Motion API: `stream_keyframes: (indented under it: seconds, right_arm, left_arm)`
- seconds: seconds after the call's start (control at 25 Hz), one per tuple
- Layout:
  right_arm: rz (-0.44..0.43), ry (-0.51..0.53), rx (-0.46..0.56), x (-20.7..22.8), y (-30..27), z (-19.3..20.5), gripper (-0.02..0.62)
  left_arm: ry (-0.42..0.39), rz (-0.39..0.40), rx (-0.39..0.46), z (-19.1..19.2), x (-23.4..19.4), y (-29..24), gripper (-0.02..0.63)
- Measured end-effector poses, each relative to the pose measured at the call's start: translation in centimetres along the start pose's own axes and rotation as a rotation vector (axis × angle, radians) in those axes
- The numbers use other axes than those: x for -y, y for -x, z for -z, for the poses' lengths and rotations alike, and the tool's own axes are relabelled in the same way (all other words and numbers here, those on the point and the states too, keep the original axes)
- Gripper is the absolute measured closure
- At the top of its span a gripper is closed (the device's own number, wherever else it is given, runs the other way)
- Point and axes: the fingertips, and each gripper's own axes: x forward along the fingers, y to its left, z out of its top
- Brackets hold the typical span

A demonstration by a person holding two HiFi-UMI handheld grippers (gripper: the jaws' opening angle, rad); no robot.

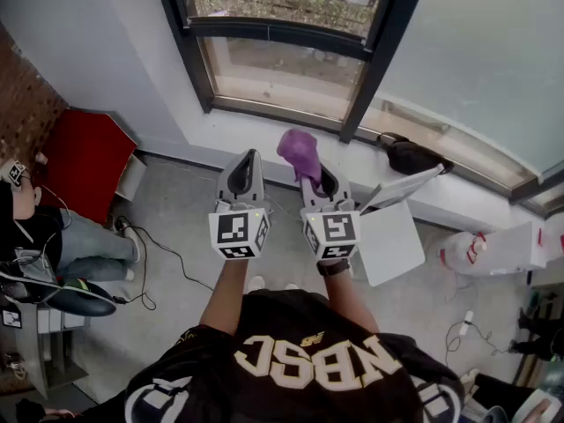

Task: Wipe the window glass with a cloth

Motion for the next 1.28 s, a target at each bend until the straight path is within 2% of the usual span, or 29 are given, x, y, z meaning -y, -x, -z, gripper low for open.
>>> stream_keyframes:
  seconds: [0.36, 0.56, 0.76, 0.88, 1.0, 1.16, 1.28]
  right_arm:
    - [0.032, -0.061, -0.002, 2.5, 2.9, 1.7, 0.522]
    - [-0.024, -0.14, 0.044, 1.3, 2.5, 2.8, 0.522]
    - [-0.099, -0.131, -0.012, -2.8, -0.1, 4.6, 0.522]
    - [-0.118, -0.097, -0.023, -4.0, -2.1, 4.5, 0.522]
    - [-0.095, -0.09, -0.043, -4.4, -5.1, 5.0, 0.522]
    - [-0.033, -0.095, -0.066, -4.2, -10.1, 5.8, 0.522]
    - [0.012, -0.07, -0.091, -4.4, -14.0, 5.9, 0.522]
  left_arm:
    - [-0.03, 0.04, -0.048, 1.5, 4.2, 0.7, 0.588]
    - [-0.083, 0.038, -0.074, 2.2, 4.4, 2.7, 0.588]
    - [-0.047, -0.08, -0.049, 2.2, -1.1, 3.4, 0.588]
    - [-0.022, -0.091, -0.025, 2.3, -3.4, 2.4, 0.588]
    - [-0.029, -0.085, -0.006, 2.3, -6.1, 1.5, 0.588]
    - [-0.058, -0.201, 0.011, 1.9, -14.6, 1.0, 0.588]
    - [0.019, -0.222, 0.0, 1.4, -20.4, 0.1, 0.588]
